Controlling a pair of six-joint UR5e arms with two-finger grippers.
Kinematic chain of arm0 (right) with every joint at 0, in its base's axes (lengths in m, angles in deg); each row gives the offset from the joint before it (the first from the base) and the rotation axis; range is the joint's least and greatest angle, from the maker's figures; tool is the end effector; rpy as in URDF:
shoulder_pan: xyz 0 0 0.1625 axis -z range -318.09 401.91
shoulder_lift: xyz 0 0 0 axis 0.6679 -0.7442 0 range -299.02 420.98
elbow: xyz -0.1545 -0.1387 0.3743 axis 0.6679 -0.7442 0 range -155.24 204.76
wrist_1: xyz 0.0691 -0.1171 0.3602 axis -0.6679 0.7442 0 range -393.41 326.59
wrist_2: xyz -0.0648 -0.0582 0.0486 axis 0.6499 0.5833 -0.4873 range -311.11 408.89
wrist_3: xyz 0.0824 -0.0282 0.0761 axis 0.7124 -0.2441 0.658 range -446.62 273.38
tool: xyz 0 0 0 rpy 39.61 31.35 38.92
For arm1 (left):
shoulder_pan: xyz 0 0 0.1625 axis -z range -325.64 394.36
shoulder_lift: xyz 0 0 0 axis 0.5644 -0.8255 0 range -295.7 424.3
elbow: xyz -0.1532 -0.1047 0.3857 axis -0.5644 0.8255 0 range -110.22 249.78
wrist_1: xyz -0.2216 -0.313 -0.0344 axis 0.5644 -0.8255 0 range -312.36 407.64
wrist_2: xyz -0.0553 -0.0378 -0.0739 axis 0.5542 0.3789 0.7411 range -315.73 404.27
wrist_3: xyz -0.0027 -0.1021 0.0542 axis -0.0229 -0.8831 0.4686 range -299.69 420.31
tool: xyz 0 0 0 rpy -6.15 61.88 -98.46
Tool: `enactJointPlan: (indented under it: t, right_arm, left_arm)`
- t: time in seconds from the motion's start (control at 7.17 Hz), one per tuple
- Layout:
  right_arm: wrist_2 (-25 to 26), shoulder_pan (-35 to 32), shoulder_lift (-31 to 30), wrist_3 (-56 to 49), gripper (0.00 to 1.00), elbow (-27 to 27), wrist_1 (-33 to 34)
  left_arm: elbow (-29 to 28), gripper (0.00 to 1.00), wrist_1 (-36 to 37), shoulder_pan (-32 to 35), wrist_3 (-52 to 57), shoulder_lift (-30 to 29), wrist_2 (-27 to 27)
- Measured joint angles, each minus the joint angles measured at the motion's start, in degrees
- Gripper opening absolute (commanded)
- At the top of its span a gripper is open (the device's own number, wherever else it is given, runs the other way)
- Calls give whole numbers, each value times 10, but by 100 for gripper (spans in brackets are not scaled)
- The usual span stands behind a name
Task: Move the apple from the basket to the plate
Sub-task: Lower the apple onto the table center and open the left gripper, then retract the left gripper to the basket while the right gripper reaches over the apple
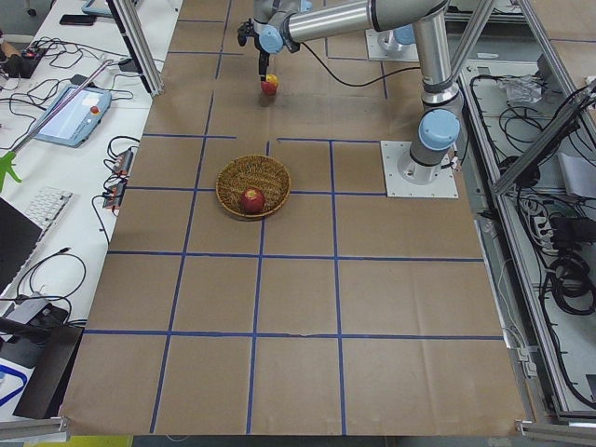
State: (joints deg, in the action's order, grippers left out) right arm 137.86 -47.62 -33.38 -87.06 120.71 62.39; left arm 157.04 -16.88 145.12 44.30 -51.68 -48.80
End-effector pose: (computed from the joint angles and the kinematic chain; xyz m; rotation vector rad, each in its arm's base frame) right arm 0.1319 -0.4376 0.4713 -0.0003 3.1220 -0.1156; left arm -0.3398 -0.5381 0.2931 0.1269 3.0993 -0.0837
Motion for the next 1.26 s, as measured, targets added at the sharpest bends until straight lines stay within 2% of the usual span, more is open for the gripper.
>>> enactJointPlan:
  t: [0.42,0.7,0.98,1.26]
  right_arm:
    - [2,0,0,-1,100,1,-1]
    - [4,-1,-1,0,100,1,-2]
    - [4,-5,2,10,100,-4,0]
    - [6,-43,35,59,100,-26,10]
  left_arm:
    - [16,99,-139,-62,84,136,1]
    - [28,99,-215,-129,158,216,10]
    - [31,99,-280,-177,188,266,16]
    - [30,99,-309,-189,193,286,14]
